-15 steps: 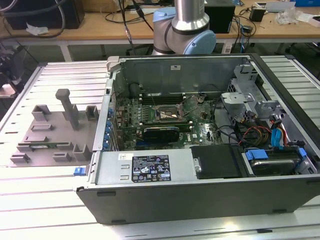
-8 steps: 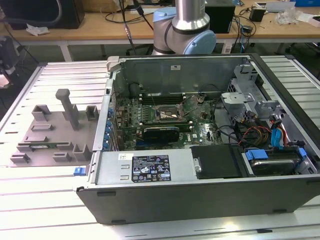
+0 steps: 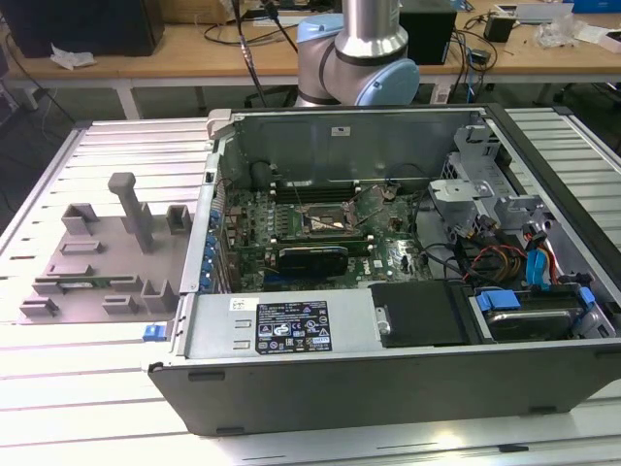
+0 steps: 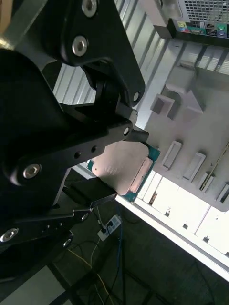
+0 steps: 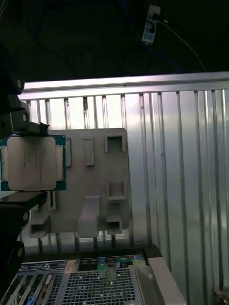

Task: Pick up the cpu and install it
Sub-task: 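Pick up the cpu and move it towards the insertion slot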

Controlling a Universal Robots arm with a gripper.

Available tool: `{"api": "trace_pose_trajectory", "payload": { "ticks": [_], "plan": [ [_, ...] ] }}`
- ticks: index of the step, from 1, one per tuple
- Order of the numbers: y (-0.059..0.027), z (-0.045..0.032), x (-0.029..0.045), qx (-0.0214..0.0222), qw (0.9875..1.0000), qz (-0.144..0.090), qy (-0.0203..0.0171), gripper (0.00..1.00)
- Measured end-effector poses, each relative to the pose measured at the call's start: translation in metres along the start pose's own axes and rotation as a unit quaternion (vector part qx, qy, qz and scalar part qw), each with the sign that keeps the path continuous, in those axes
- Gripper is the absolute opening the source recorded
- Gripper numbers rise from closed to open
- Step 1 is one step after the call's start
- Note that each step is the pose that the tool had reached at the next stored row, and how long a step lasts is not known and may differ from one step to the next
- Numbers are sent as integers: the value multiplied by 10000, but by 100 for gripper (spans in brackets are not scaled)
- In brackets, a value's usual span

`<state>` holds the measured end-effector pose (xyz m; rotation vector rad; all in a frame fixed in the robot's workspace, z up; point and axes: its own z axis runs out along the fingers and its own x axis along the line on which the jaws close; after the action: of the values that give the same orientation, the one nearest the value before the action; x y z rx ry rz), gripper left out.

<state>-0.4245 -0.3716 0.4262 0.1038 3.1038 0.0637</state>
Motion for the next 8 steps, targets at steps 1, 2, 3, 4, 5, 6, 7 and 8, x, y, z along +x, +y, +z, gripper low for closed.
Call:
{"api": "trace_pose_trajectory", "payload": {
  "ticks": [1, 2, 3, 4, 5, 6, 7, 8],
  "plan": [
    [0, -2, 0, 0, 10000, 0, 0, 55],
    [0, -2, 0, 0, 10000, 0, 0, 55],
    [0, -3, 0, 0, 10000, 0, 0, 55],
    [0, -4, 0, 0, 10000, 0, 1, 55],
    [1, -5, -3, 1, 10000, 0, 1, 55],
    [0, -5, -15, 1, 10000, -1, 3, 55],
    [3, -2, -48, 0, 10000, 0, 1, 55],
    [4, -1, -69, 0, 10000, 0, 1, 55]
  ]
}}
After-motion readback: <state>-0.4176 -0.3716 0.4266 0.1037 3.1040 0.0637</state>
